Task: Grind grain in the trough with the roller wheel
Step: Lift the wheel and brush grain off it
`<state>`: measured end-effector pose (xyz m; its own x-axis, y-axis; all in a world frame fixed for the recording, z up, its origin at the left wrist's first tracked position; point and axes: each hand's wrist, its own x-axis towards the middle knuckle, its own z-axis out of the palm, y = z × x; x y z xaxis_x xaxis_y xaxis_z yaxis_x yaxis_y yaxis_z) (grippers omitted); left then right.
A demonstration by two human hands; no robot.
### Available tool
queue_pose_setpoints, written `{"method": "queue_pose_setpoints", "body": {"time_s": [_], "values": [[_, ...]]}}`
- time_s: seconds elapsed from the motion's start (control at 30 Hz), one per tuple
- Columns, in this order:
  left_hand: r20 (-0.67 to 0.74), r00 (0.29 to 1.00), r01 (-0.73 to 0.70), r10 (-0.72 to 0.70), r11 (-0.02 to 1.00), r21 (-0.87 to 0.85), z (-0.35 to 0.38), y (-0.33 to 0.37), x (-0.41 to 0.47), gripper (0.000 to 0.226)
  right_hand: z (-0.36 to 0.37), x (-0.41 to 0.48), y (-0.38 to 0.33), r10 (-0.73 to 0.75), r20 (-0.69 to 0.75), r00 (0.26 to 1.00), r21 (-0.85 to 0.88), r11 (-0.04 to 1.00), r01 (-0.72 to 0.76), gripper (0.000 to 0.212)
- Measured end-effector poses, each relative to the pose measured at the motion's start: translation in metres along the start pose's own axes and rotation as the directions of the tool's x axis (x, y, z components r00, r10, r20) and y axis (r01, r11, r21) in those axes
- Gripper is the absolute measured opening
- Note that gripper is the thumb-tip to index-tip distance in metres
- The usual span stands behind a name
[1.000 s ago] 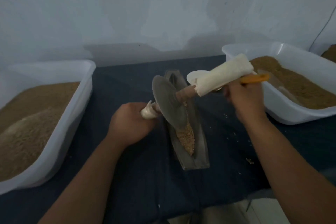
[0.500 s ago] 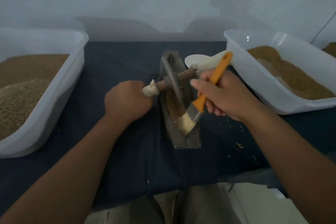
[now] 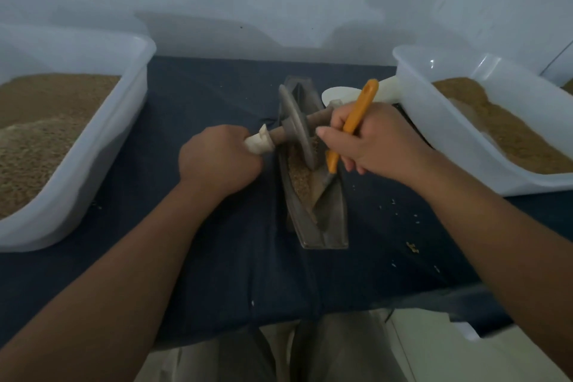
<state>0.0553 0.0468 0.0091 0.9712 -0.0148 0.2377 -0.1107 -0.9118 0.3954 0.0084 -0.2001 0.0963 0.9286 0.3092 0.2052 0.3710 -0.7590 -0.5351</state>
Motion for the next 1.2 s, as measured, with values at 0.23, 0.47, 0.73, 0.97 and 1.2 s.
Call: {"method": "queue_pose_setpoints", "body": {"time_s": [0.23, 0.47, 0.73, 0.97, 1.2], "values": [[-0.019, 1.000, 0.003, -0.003, 1.000, -0.004, -0.001, 0.001, -0.001, 0.017, 0.000, 0.002, 0.006, 0.064, 0.116, 0.991, 0.180, 0.980, -0.084, 0.037], [-0.059, 0.998, 0.003, -0.006, 0.999, -0.046, 0.001, 0.000, 0.000, 0.021, -0.003, 0.003, 0.009, 0.000, -0.074, 0.997, 0.160, 0.987, 0.012, 0.037], [-0.080, 0.997, 0.012, -0.019, 0.996, -0.092, 0.000, -0.001, -0.002, 0.025, 0.013, 0.003, 0.016, -0.011, -0.116, 0.993, 0.066, 0.998, 0.019, 0.037], [-0.072, 0.997, 0.018, -0.023, 0.997, -0.076, 0.002, -0.002, -0.001, 0.021, 0.009, -0.007, 0.019, -0.009, -0.030, 1.000, 0.107, 0.994, 0.012, 0.035], [-0.063, 0.998, 0.021, -0.024, 0.998, -0.055, 0.000, -0.001, 0.000, 0.018, -0.008, -0.021, 0.017, -0.001, -0.340, 0.940, 0.162, 0.985, 0.059, 0.035]]}}
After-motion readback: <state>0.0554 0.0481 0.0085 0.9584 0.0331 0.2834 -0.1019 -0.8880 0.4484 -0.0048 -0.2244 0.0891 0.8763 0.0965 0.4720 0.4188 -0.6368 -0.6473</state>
